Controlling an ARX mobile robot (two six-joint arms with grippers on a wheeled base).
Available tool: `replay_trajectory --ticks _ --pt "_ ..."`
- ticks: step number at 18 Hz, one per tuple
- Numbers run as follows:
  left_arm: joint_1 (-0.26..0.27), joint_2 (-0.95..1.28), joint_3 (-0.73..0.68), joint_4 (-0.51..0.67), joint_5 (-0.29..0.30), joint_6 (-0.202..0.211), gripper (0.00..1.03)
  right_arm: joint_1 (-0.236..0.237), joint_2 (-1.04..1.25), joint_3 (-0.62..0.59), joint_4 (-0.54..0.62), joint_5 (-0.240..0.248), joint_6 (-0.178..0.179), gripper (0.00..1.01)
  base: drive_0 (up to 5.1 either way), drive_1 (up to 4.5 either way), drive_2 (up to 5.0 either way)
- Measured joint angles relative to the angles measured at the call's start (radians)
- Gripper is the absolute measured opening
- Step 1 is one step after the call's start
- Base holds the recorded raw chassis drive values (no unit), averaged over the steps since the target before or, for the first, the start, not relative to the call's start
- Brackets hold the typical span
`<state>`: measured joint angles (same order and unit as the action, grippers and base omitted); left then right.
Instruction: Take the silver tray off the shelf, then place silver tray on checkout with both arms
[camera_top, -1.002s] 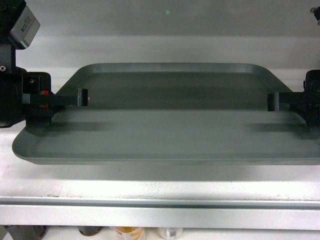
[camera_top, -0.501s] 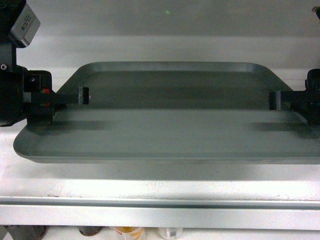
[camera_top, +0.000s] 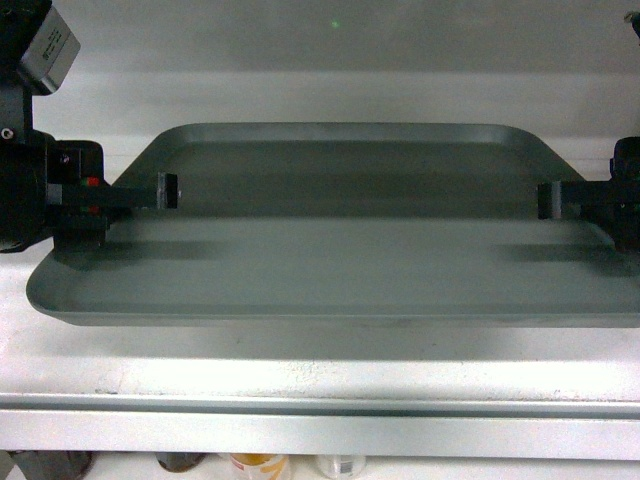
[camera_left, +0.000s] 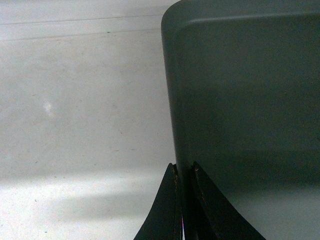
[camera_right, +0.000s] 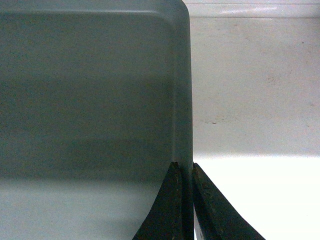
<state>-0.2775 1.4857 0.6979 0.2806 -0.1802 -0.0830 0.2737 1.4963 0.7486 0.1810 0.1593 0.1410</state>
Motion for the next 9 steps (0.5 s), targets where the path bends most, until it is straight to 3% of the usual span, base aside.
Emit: replay_trajectory --ticks 9 --pt "0.0 0.0 0.0 0.0 0.0 0.0 0.04 0.0 0.0 0.0 0.0 0.0 0.0 0.03 0.0 0.0 0.0"
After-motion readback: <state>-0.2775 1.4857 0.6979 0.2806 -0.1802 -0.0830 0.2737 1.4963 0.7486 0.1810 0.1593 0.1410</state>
